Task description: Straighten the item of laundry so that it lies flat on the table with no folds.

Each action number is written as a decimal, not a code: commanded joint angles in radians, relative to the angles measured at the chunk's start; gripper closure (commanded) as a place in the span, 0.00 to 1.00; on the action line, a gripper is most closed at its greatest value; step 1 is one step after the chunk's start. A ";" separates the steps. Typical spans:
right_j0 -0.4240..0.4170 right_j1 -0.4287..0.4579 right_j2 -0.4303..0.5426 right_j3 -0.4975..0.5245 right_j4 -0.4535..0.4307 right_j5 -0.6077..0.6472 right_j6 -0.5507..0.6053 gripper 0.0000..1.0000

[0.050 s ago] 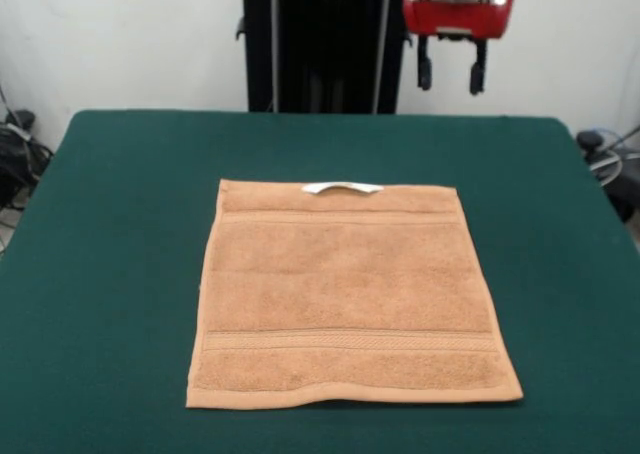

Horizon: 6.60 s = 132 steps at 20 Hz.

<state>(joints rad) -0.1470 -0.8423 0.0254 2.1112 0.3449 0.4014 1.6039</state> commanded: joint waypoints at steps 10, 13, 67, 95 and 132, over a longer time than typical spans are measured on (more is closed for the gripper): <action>-0.086 0.364 0.258 -0.190 0.030 -0.369 0.222 0.00; -0.059 0.309 0.242 -0.144 0.046 -0.433 0.303 0.00; 0.057 0.464 0.067 -0.350 0.184 -0.541 0.273 0.00; 0.102 0.592 0.117 -0.470 0.291 -0.581 0.283 0.00; 0.139 0.260 0.001 -0.282 0.299 -0.182 0.248 1.00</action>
<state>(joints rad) -0.0297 -0.5108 -0.0136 1.7832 0.6279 0.1164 1.6039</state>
